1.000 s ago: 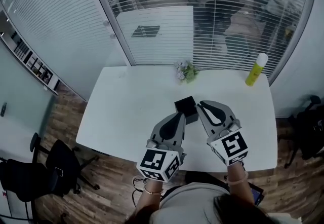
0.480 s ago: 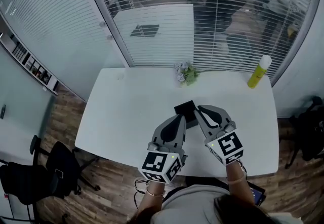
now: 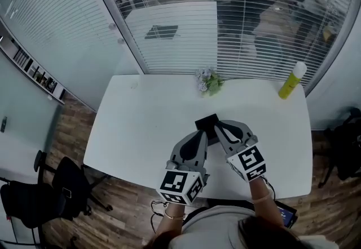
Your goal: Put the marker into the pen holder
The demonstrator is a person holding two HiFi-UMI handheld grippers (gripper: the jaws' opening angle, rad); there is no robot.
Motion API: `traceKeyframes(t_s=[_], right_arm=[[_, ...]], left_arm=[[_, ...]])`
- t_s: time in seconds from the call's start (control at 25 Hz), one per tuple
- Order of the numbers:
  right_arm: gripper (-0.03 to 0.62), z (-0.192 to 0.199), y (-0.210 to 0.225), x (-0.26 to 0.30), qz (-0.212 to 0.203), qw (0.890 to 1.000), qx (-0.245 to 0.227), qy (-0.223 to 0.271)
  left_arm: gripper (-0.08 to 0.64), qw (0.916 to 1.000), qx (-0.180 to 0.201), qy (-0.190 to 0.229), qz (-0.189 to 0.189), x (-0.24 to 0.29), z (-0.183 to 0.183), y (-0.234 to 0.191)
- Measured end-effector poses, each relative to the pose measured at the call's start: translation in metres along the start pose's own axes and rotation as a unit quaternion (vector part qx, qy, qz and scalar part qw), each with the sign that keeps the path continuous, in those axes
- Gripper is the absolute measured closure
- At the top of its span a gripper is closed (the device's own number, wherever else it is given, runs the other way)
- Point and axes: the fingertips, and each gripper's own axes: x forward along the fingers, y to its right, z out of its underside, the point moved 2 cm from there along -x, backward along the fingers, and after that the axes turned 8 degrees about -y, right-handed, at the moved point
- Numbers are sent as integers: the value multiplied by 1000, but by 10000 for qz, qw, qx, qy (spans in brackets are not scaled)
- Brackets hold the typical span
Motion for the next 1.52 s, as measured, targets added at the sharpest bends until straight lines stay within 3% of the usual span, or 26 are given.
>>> traceKeyframes(t_s=[0.92,1.52], right_arm=[[538,55,1,41,-232,9969,83,-746],[537,57,0,45,-274,9953,171,-918]], left_arm=[[540,9992,-256,-297,-109,22,25,-14],[540,9989,-282,-356,-74,27,28,-16]])
